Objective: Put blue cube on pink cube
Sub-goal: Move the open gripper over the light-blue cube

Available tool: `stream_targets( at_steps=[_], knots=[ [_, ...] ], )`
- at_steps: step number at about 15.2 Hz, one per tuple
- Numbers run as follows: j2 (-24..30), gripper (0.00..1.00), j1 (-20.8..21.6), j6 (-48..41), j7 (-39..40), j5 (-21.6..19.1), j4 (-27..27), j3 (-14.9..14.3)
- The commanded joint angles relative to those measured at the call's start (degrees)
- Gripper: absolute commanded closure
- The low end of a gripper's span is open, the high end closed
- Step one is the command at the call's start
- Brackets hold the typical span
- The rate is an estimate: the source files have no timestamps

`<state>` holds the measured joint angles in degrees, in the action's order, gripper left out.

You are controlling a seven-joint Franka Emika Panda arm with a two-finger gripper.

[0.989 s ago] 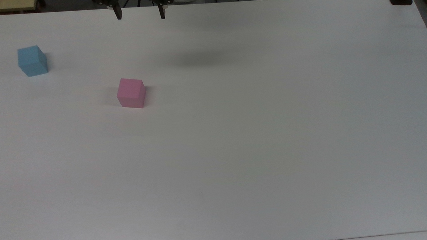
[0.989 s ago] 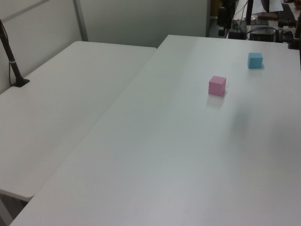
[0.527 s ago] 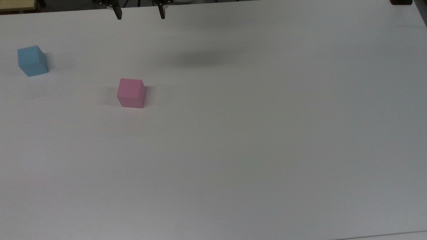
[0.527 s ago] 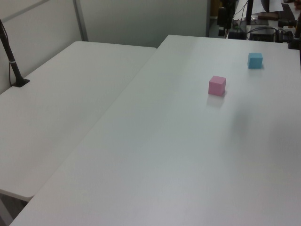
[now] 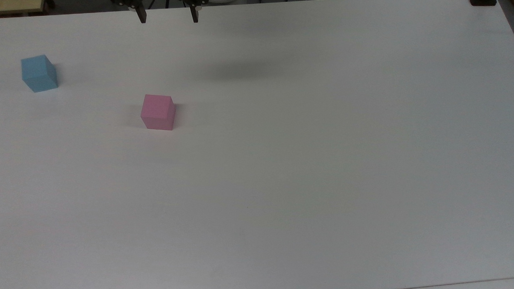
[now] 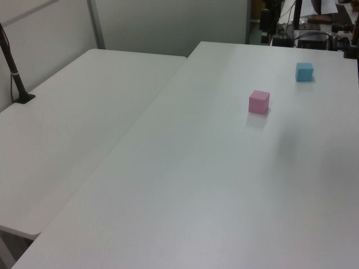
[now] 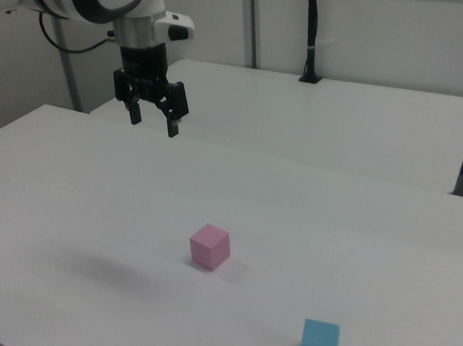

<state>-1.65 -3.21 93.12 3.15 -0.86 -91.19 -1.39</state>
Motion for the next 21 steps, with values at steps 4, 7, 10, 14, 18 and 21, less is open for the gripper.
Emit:
stream_targets(
  at_steps=[4,7,10,14,18,21],
  knots=[
    [1.12,0.00,-0.56,-1.01,0.80,5.68,-0.66,-1.16],
    [0.95,0.00,-4.59,-1.19,8.42,7.27,-1.36,-1.16],
    [0.42,0.00,-11.62,-0.75,22.21,7.54,-3.29,-1.16],
    [-2.73,0.00,-17.78,2.92,29.88,6.40,-6.28,-1.07],
    [-7.22,0.00,-22.00,14.86,35.86,3.67,-9.44,-1.16],
    [-7.66,0.00,-25.78,26.28,43.93,3.58,-15.93,-1.25]
  ],
)
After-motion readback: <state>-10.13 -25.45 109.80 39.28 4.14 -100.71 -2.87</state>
